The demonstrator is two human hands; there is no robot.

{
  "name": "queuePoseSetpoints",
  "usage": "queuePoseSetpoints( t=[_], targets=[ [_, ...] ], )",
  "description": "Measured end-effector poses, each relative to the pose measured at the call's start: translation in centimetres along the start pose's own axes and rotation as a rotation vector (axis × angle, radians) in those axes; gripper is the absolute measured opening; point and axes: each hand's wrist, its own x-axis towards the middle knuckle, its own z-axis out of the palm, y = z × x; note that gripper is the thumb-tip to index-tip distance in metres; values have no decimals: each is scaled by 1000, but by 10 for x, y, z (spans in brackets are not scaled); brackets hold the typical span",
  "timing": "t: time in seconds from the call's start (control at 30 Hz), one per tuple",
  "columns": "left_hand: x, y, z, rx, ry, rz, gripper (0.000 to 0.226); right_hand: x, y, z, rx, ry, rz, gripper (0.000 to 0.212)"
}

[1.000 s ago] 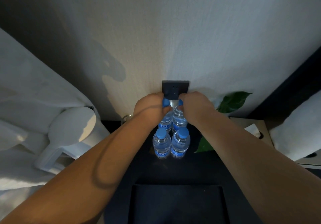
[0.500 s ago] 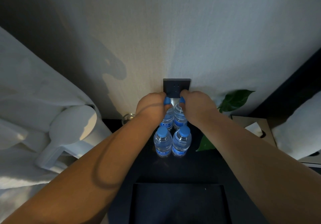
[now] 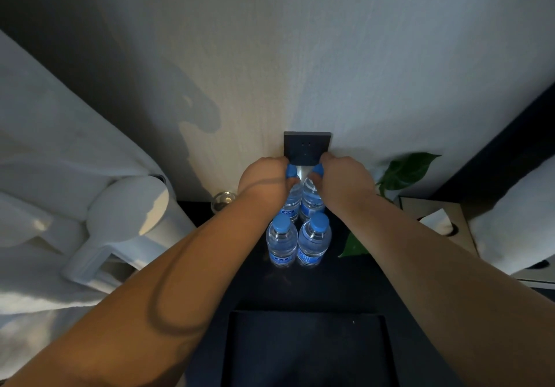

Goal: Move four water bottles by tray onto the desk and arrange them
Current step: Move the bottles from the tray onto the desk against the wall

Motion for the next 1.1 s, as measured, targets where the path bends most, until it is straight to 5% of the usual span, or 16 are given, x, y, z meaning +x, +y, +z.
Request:
queuePoseSetpoints(
  t=[0.23,0.5,0.9,1.1],
  targets=[
    [-1,2,-3,-20,6,-10,34,8,3,-1,-27,-44,96,49],
    [2,1,-1,-40,-19,-39,32,4,7,2,23,-60,74,32],
    [5,-1,-1,-32,-19,-37,33,6,6,3,-80,-22,88,39],
    [4,1,-2,-51,-19,-38,34,6,11,3,72,-32,77,32]
  ],
)
